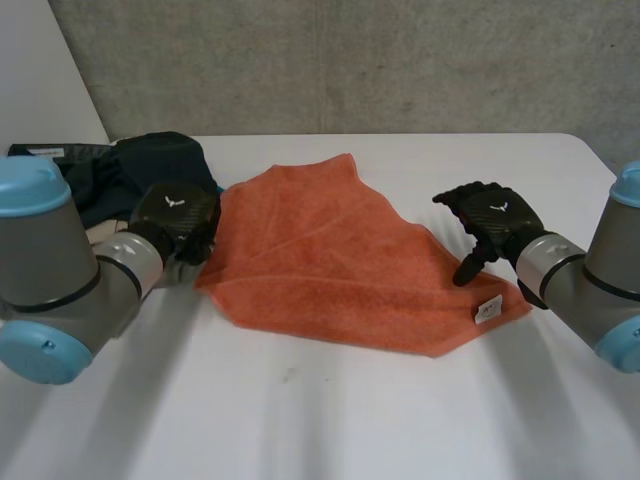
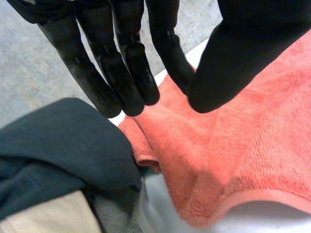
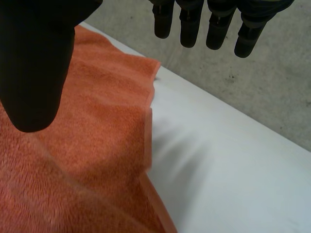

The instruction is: Fold the laundry.

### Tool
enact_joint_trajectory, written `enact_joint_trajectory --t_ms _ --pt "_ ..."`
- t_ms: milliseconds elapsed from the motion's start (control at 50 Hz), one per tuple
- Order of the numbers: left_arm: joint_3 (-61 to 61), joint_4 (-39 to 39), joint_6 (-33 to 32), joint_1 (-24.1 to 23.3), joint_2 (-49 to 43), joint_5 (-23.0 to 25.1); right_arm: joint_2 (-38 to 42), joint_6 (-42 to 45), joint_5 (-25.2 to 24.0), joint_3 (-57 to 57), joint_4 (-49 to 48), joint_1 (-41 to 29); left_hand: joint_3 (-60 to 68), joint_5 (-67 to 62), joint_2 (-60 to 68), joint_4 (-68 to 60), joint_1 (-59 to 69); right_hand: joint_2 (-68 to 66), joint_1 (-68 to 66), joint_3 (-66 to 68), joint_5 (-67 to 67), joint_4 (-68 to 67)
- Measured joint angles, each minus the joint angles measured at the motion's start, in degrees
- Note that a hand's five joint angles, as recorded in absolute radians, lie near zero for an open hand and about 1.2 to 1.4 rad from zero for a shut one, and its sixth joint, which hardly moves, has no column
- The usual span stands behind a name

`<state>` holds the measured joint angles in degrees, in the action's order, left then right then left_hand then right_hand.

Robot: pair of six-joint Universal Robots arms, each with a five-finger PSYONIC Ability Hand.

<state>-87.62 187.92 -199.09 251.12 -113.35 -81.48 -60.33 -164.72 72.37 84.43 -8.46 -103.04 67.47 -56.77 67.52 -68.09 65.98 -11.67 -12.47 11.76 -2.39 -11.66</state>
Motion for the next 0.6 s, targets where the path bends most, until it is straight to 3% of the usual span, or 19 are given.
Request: enact_joint_trajectory --t_ms 20,40,60,80,120,160,340,520,540,580,600 --pt "0.7 -0.8 -0.4 -0.3 0.6 -0.9 0.1 -0.2 0.1 -0.2 -0.3 -0.3 -17.6 16.0 -17.5 16.7 -18.4 0.0 0.0 0.0 0.0 0.0" --pt "1.4 -1.4 -0.8 -0.4 0.8 -1.5 0.2 -0.4 0.1 -0.3 -0.5 -0.5 -27.0 25.6 -27.0 26.5 -29.6 0.0 0.0 0.0 0.0 0.0" --pt "1.9 -1.8 -1.2 -0.5 0.9 -1.9 0.3 -0.4 0.1 -0.4 -0.6 -0.5 -27.0 25.6 -27.0 26.5 -29.6 0.0 0.0 0.0 0.0 0.0" --pt "2.4 -2.1 -1.6 -0.5 0.8 -2.3 0.3 -0.5 0.1 -0.4 -0.7 -0.5 -40.3 40.2 -41.3 41.2 -44.1 0.0 0.0 0.0 0.0 0.0" --pt "4.8 -3.2 -3.3 -0.2 -0.1 -3.5 0.4 -0.5 0.1 -0.5 -0.8 -0.5 -51.8 51.2 -52.3 52.9 -53.3 0.0 0.0 0.0 0.0 0.0" --pt "7.0 -4.1 -5.1 0.3 -1.4 -4.3 0.5 -0.4 0.1 -0.5 -0.8 -0.4 -55.3 54.0 -55.2 56.3 -54.8 0.0 0.0 0.0 0.0 0.0" --pt "25.8 -12.1 -19.9 4.5 -17.2 -5.3 0.9 -0.1 0.2 -0.2 -1.5 -0.1 -55.6 54.0 -55.7 56.7 -54.8 0.0 0.0 0.0 0.0 0.0" --pt "41.5 -17.6 -27.2 5.4 -30.6 -3.0 1.0 0.1 0.2 0.2 -1.9 -0.1 -55.5 53.9 -55.6 56.6 -54.5 0.0 0.0 0.0 0.0 0.0" --pt "42.9 -17.7 -27.7 5.4 -31.7 -2.8 0.9 0.1 0.2 0.3 -2.0 -0.1 -41.0 40.0 -39.8 41.6 -37.5 0.0 0.0 0.0 0.0 0.0" --pt "45.9 -17.6 -28.7 5.5 -34.0 -3.2 0.8 0.1 0.2 0.5 -2.1 -0.2 -27.0 23.8 -23.5 25.4 -22.3 0.0 0.0 0.0 0.0 0.0" --pt "47.4 -17.3 -29.2 5.7 -35.1 -4.1 0.8 0.1 0.2 0.6 -2.2 -0.2 -27.0 23.8 -23.5 25.4 -22.3 0.0 0.0 0.0 0.0 0.0"
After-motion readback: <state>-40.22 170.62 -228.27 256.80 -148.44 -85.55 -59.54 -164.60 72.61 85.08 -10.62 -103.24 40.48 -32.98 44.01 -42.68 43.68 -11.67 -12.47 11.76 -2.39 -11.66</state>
